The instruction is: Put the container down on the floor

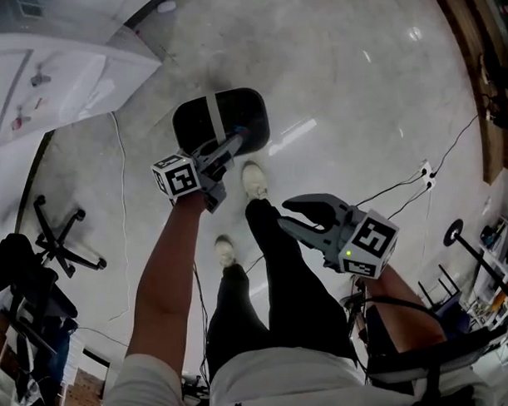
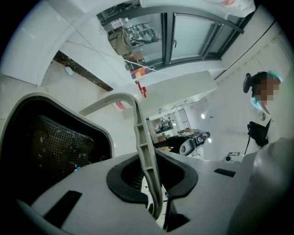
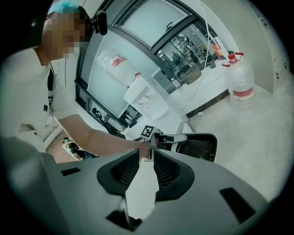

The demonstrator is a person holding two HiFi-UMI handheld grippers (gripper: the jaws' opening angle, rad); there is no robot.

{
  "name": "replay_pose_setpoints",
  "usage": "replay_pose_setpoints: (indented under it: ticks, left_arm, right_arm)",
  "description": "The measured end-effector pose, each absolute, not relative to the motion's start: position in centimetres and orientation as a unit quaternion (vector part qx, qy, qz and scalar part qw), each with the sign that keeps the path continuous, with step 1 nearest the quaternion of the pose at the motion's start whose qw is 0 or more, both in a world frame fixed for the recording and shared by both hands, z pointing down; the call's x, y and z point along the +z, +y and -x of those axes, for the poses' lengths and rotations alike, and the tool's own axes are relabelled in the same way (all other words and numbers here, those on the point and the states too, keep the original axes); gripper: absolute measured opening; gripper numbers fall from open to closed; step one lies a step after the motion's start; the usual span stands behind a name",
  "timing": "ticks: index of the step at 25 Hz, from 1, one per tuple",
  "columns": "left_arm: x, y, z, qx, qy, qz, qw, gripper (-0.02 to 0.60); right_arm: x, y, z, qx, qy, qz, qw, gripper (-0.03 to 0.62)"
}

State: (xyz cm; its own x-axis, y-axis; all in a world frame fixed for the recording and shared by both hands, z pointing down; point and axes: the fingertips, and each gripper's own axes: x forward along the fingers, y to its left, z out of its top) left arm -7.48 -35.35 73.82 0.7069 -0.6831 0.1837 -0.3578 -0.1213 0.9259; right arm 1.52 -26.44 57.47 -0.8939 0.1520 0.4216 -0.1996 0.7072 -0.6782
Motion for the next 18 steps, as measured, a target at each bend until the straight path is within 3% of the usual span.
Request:
replay_pose_setpoints:
  ticks: [6, 18]
  left_arm:
    - [83.5, -37.9, 9.0, -0.131, -0.347, -0.733, 0.571, 0.057]
    - [88.0, -36.3, 9.2, -0.145, -0.338, -0.736, 0.569, 0.057]
  right_arm:
    - [64.4, -27.4, -0.4, 0.412, -0.878, -0.023, 0.241, 0.092]
    - [68.8, -27.4, -0.7, 0.428, -0.867, -0.024, 0.255, 0.092]
